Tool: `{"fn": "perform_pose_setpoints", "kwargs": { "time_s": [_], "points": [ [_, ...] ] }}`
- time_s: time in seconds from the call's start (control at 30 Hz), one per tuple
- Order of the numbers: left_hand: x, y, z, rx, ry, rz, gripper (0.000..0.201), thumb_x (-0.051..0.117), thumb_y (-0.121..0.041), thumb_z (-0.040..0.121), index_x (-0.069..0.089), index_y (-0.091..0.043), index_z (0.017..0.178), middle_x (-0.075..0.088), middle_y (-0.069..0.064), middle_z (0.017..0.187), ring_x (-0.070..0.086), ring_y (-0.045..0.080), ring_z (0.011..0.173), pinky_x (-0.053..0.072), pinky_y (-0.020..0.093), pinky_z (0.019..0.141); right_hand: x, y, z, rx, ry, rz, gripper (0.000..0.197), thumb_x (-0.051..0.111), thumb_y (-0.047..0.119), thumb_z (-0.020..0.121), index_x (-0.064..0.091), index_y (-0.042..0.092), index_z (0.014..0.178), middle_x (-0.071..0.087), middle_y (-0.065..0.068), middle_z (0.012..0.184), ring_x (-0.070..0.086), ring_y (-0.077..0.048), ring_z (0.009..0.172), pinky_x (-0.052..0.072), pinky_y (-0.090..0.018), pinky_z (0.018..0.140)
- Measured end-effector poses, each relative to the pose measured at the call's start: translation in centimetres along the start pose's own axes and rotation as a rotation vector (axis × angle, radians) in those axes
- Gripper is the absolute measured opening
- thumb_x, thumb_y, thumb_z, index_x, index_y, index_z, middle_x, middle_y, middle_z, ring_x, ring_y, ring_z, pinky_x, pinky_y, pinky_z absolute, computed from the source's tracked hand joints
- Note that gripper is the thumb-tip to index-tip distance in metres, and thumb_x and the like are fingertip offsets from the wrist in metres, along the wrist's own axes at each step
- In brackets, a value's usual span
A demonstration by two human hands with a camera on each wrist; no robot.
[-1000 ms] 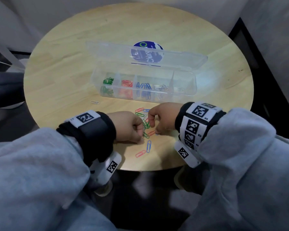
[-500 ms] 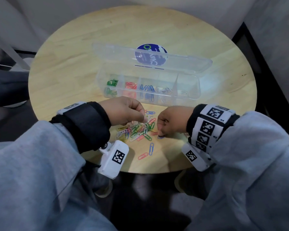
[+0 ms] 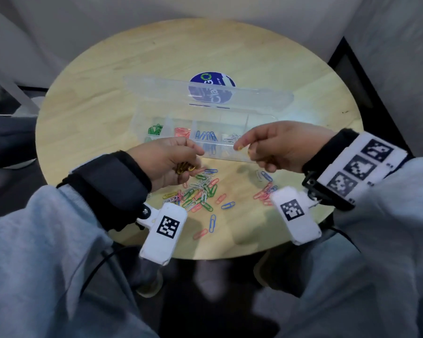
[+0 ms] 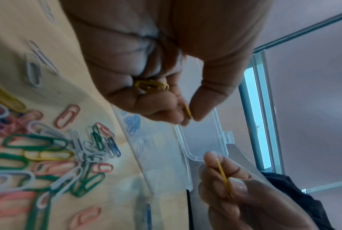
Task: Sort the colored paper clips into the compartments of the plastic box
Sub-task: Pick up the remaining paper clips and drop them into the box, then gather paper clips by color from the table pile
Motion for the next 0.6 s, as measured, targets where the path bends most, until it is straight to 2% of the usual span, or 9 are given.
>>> {"fn": "perform_pose_setpoints", "kwargs": {
  "time_s": [0.07, 0.13, 0.23, 0.33, 0.4, 0.47, 0.5, 0.57, 0.6],
  "points": [
    [0.1, -0.4, -0.2, -0.009, -0.006, -0.064, 0.023, 0.042, 0.005, 0.089, 0.057, -0.012, 0.084, 0.055, 0.000, 0.052, 0.056, 0.006, 0.037, 0.040, 0.011, 0.038, -1.6, 0.5, -0.4, -0.025, -0.096, 0.077, 0.030, 0.038, -0.011, 0.088, 0.061, 0.007, 0.080, 0.048, 0.002, 0.050, 0.046, -0.004, 0.037, 0.037, -0.013, 0.036],
    [0.3, -0.8, -0.3, -0.014, -0.020, -0.112, 0.020, 0.044, -0.002, 0.091, 0.060, -0.012, 0.085, 0.054, 0.002, 0.062, 0.056, 0.006, 0.040, 0.044, 0.011, 0.040, -2.9, 0.5, -0.2, -0.019, -0.221, 0.127, 0.030, 0.037, -0.011, 0.090, 0.059, 0.004, 0.076, 0.049, -0.003, 0.058, 0.048, -0.006, 0.040, 0.041, -0.013, 0.037],
    [0.9, -1.6, -0.1, -0.001, -0.046, -0.194, 0.021, 0.041, -0.007, 0.092, 0.062, -0.010, 0.088, 0.057, 0.005, 0.073, 0.062, 0.009, 0.052, 0.052, 0.013, 0.048, -3.4, -0.2, 0.8, 0.043, -0.371, 0.259, 0.028, 0.039, -0.010, 0.092, 0.053, 0.006, 0.073, 0.049, -0.009, 0.073, 0.054, -0.016, 0.062, 0.052, -0.015, 0.048],
    [2.1, -2.6, 0.3, 0.025, -0.049, -0.255, 0.022, 0.039, -0.012, 0.093, 0.061, -0.007, 0.092, 0.060, 0.010, 0.084, 0.062, 0.017, 0.073, 0.056, 0.018, 0.059, -3.9, -1.1, 2.1, 0.059, -0.422, 0.324, 0.025, 0.046, -0.009, 0.087, 0.051, 0.014, 0.079, 0.051, -0.004, 0.083, 0.055, -0.022, 0.088, 0.051, -0.022, 0.065],
    [3.2, -3.4, 0.8, 0.036, -0.046, -0.272, 0.022, 0.039, -0.015, 0.093, 0.059, -0.006, 0.094, 0.059, 0.012, 0.089, 0.061, 0.020, 0.078, 0.057, 0.021, 0.065, -3.7, -1.1, 2.1, 0.035, -0.409, 0.407, 0.026, 0.043, -0.011, 0.087, 0.055, 0.011, 0.094, 0.049, -0.003, 0.082, 0.050, -0.026, 0.103, 0.048, -0.023, 0.068],
    [4.6, -4.0, 1.3, 0.038, -0.035, -0.265, 0.022, 0.040, -0.018, 0.093, 0.058, -0.006, 0.095, 0.056, 0.013, 0.094, 0.059, 0.021, 0.080, 0.055, 0.024, 0.073, -3.5, -1.0, 1.8, 0.007, -0.398, 0.432, 0.037, 0.038, -0.011, 0.089, 0.053, 0.004, 0.119, 0.048, -0.002, 0.081, 0.049, -0.032, 0.123, 0.049, -0.025, 0.077],
    [5.3, -4.2, 1.6, 0.036, -0.024, -0.260, 0.021, 0.041, -0.019, 0.093, 0.057, -0.006, 0.096, 0.055, 0.013, 0.095, 0.058, 0.021, 0.080, 0.052, 0.025, 0.076, -3.3, -0.7, 1.3, 0.001, -0.395, 0.392, 0.038, 0.037, -0.011, 0.090, 0.052, 0.003, 0.121, 0.049, -0.003, 0.082, 0.047, -0.033, 0.129, 0.049, -0.025, 0.081],
    [6.7, -4.6, 2.0, 0.030, 0.000, -0.250, 0.022, 0.041, -0.021, 0.093, 0.057, -0.007, 0.095, 0.053, 0.012, 0.092, 0.055, 0.020, 0.079, 0.049, 0.026, 0.078, -3.4, -0.4, 0.4, -0.001, -0.391, 0.259, 0.031, 0.035, -0.010, 0.089, 0.058, 0.007, 0.101, 0.053, -0.005, 0.087, 0.053, -0.028, 0.123, 0.049, -0.023, 0.079],
    [7.4, -4.8, 2.2, 0.026, 0.007, -0.248, 0.022, 0.040, -0.021, 0.093, 0.057, -0.007, 0.094, 0.052, 0.011, 0.089, 0.053, 0.020, 0.077, 0.047, 0.025, 0.077, -3.6, -0.3, -0.2, 0.001, -0.381, 0.174, 0.031, 0.034, -0.010, 0.089, 0.058, 0.010, 0.089, 0.055, -0.006, 0.090, 0.060, -0.025, 0.112, 0.049, -0.023, 0.077]
  ]
}}
Point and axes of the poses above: each hand's wrist, its own z-axis towards the middle knuckle, its own x-axis out of the palm, y = z × x, the point moved 2 cm from there along z, towards the middle knuckle
